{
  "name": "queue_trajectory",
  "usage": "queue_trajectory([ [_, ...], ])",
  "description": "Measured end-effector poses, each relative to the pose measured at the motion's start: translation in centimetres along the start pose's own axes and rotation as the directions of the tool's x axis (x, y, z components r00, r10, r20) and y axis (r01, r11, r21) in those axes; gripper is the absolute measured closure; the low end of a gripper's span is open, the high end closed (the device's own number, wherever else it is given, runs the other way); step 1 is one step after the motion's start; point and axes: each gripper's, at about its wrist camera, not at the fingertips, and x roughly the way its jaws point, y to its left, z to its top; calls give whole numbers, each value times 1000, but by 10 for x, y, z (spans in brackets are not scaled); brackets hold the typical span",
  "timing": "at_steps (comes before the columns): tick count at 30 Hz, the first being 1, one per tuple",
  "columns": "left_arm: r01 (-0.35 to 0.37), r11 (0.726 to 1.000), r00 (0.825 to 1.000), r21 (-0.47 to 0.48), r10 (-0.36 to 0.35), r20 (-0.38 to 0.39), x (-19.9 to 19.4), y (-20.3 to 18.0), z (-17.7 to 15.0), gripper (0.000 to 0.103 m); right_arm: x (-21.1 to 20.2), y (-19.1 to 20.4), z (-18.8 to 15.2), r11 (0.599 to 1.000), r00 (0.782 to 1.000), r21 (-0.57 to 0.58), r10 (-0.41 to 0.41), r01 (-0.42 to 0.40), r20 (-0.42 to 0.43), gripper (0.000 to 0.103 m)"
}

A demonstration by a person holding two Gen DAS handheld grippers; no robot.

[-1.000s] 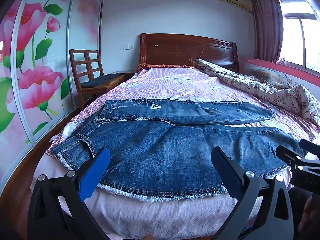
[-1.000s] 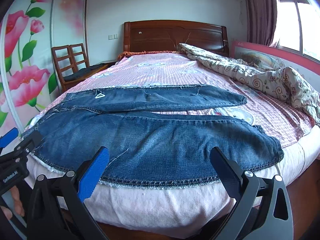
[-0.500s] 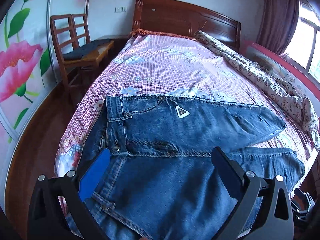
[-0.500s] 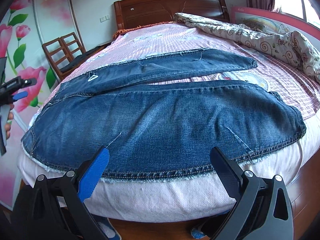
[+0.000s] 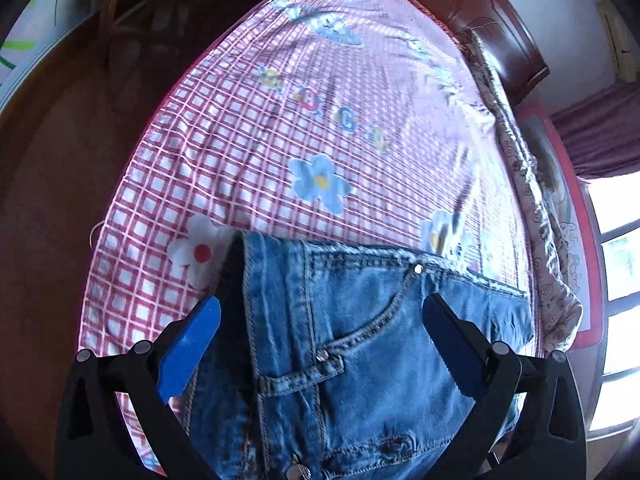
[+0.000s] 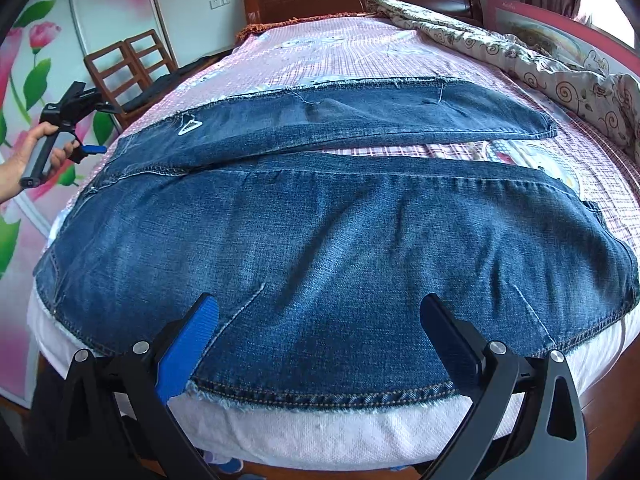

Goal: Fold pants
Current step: 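Grasp the jeans waistband with the left tool, then grasp the jeans leg cuff with the right tool while the left tool holds the waistband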

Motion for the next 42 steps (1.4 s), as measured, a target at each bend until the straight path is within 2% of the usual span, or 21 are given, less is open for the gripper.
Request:
queue_trajectory([
  [3,-57,998,998,-5,57,-18,10,7,7,2,6,8,8,999,1000,7,31,-31,-3,3],
  [7,44,999,997,-21,-45,-62,21,13,8,2,10,18,11,999,999,-7,54,-54,-2,3],
  [10,39,999,997,19,-38,-61,26,9,8,2,11,19,11,998,998,-1,61,-61,-7,3],
  [13,83,996,995,-20,-84,-58,25,15,13,2,10,18,9,998,998,1,64,-64,-11,3],
  [15,71,997,996,-22,-72,-52,24,17,14,5,10,18,7,998,998,-9,55,-55,-12,3],
  [17,-27,999,998,26,29,-48,24,10,10,20,12,17,6,999,999,-12,49,-49,-19,3],
  [18,-87,995,995,52,90,-42,24,5,8,37,14,16,5,999,999,-10,47,-47,-23,3],
  [19,-156,985,987,69,158,-32,24,3,7,62,15,15,4,999,999,-11,43,-44,-27,3],
  [20,-179,982,983,68,181,-28,24,2,5,74,17,15,3,999,999,-13,40,-41,-33,3],
  [21,-174,984,984,47,176,-32,23,3,5,82,18,14,2,999,999,-12,39,-39,-38,3],
  [22,-169,985,985,31,170,-26,23,3,5,89,19,13,1,999,998,-8,42,-42,-40,3],
  [26,-214,974,976,69,211,44,14,-6,-8,94,15,8,-1,999,998,5,51,-51,-34,3],
  [29,-165,986,979,34,159,129,-1,-6,-18,95,1,-7,6,998,998,12,56,-56,4,3],
  [33,-129,990,972,57,115,203,-21,-15,-33,95,-14,-61,47,996,996,42,79,-81,50,3],
  [37,-169,982,965,82,149,215,-25,-21,-35,95,-3,-155,131,996,999,94,-8,5,32,3],
  [40,-177,983,963,48,163,213,-21,-21,-33,95,33,-237,202,980,996,185,-55,68,-72,3],
  [42,-194,980,961,39,182,209,-17,-21,-33,95,67,-277,244,976,986,203,-40,74,-164,3],
])
